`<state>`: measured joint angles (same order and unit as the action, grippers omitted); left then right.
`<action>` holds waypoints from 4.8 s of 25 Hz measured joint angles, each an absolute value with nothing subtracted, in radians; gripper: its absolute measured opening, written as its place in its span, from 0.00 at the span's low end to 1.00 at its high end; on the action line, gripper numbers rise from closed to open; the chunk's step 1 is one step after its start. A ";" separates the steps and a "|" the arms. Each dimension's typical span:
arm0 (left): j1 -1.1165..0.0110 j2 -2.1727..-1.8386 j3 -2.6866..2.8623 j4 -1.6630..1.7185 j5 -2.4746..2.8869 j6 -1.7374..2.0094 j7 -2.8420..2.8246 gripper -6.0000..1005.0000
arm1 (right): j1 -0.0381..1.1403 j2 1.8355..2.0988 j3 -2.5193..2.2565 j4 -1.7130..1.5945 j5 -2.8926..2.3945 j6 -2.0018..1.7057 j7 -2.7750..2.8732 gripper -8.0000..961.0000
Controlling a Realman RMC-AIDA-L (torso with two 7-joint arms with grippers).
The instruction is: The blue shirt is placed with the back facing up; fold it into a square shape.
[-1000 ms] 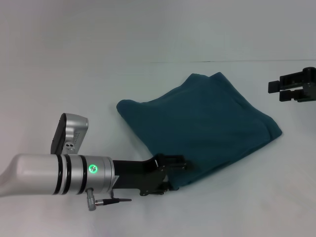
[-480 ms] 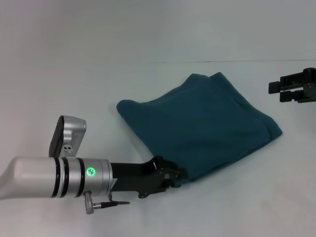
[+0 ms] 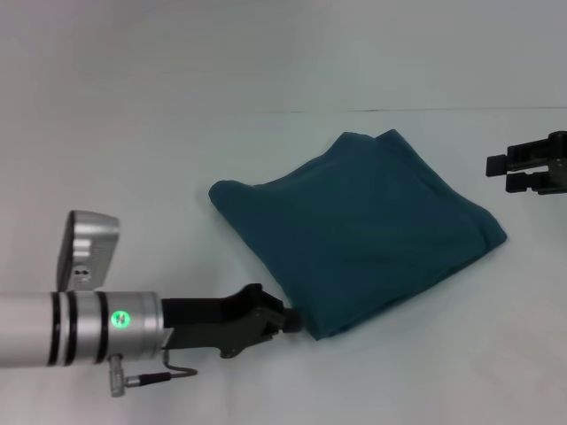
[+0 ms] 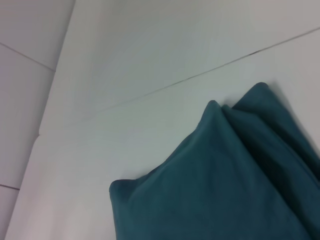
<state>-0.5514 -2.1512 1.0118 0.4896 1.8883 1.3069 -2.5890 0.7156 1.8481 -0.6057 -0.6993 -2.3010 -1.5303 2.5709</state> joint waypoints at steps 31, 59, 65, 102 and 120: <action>-0.625 -2.171 0.962 0.386 1.945 1.219 -2.609 0.66 | 0.716 1.848 -0.594 -0.698 -2.298 -1.535 2.569 0.58; -0.668 -2.169 0.968 0.342 1.944 1.195 -2.584 0.06 | 0.709 1.846 -0.592 -0.698 -2.287 -1.537 2.569 0.58; -0.595 -2.132 0.957 0.418 2.000 1.291 -2.581 0.06 | 0.707 1.843 -0.592 -0.696 -2.287 -1.539 2.571 0.58; -0.519 -2.060 0.640 0.834 2.177 1.702 -2.042 0.57 | 0.706 1.886 -0.626 -0.696 -2.292 -1.643 2.239 0.59; -0.573 -2.049 0.769 0.834 2.177 1.745 -1.843 0.85 | 0.731 2.085 -0.782 -0.782 -2.269 -1.630 1.811 0.89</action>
